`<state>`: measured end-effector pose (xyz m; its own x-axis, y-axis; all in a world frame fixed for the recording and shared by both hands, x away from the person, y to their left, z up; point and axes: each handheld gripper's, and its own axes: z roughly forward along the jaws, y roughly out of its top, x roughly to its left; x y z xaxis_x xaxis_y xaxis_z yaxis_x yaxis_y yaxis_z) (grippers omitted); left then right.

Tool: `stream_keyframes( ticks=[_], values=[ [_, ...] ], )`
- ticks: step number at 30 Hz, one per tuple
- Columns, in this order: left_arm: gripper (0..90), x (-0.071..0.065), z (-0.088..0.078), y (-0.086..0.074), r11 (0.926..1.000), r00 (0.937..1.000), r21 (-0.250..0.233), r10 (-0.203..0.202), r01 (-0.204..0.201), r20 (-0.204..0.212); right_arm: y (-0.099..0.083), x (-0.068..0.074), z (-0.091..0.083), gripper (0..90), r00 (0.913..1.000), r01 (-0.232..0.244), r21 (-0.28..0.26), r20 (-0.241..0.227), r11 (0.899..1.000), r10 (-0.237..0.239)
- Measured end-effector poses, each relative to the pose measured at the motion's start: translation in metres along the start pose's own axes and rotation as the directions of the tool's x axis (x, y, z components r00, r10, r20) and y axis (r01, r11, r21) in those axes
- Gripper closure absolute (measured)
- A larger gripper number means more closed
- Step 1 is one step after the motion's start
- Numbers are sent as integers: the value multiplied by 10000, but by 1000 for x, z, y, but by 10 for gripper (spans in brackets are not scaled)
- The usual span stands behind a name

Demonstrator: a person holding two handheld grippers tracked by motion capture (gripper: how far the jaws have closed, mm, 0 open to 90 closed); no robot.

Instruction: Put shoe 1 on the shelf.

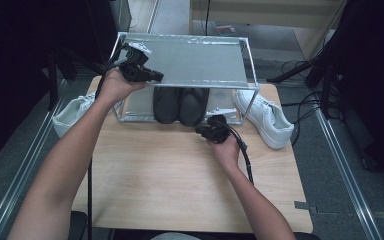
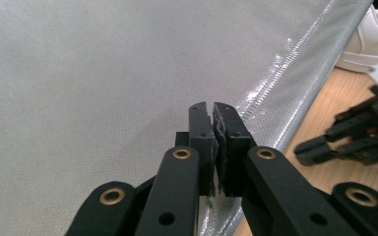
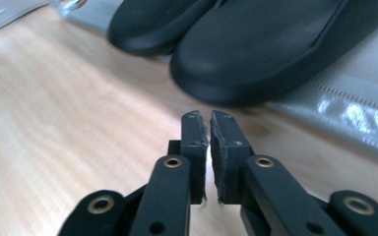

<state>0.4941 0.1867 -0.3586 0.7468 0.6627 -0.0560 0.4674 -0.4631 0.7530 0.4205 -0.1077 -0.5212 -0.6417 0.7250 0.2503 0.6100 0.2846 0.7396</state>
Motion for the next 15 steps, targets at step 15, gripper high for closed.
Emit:
stream_keyframes(
  ticks=[15],
  values=[
    [521,3,-4,-1,9962,9963,-175,-855,857,96,-22,5,-48,577,9944,243,-141,-1028,9996,-256]
  ],
)
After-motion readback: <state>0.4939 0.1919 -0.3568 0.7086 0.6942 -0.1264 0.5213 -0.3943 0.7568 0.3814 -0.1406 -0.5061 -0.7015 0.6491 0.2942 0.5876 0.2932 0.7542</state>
